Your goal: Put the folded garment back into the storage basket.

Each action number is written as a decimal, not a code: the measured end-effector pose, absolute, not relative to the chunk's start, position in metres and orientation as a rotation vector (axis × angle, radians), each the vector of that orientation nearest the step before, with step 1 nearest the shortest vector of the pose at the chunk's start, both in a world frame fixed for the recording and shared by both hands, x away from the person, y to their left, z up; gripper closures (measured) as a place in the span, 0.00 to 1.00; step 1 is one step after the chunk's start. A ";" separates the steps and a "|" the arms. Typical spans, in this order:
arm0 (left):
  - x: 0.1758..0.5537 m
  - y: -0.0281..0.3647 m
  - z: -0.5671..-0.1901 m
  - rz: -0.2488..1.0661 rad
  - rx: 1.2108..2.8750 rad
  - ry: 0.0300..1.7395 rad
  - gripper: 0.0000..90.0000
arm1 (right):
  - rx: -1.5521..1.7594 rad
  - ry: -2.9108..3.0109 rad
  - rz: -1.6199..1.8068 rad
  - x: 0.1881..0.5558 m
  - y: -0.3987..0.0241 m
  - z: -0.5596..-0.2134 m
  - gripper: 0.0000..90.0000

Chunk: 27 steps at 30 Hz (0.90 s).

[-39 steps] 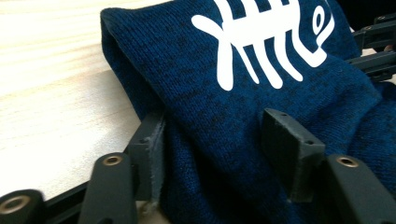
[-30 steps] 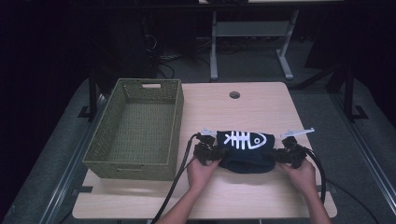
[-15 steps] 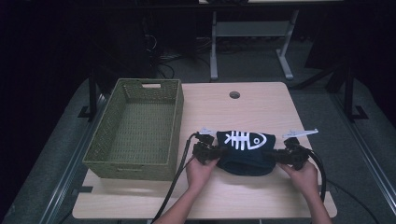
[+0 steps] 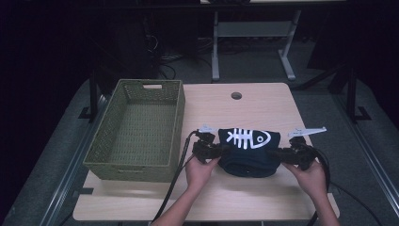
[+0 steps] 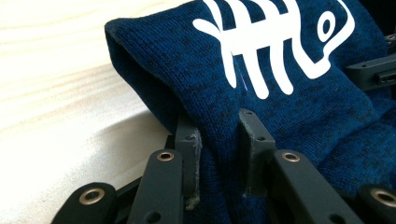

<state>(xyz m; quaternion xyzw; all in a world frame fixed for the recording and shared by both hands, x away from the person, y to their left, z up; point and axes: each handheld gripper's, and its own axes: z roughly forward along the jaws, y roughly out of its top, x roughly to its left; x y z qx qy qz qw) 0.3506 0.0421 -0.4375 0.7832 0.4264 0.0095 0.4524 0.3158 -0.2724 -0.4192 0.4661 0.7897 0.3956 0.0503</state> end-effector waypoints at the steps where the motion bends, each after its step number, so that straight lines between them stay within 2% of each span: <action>1: 0.351 0.042 -0.437 0.024 1.934 1.053 0.80 | 1.415 2.402 1.213 0.315 -0.273 -0.418 0.81; 27: 0.343 0.054 -0.391 0.076 1.943 0.982 0.80 | 1.348 2.367 1.296 0.307 -0.268 -0.380 0.81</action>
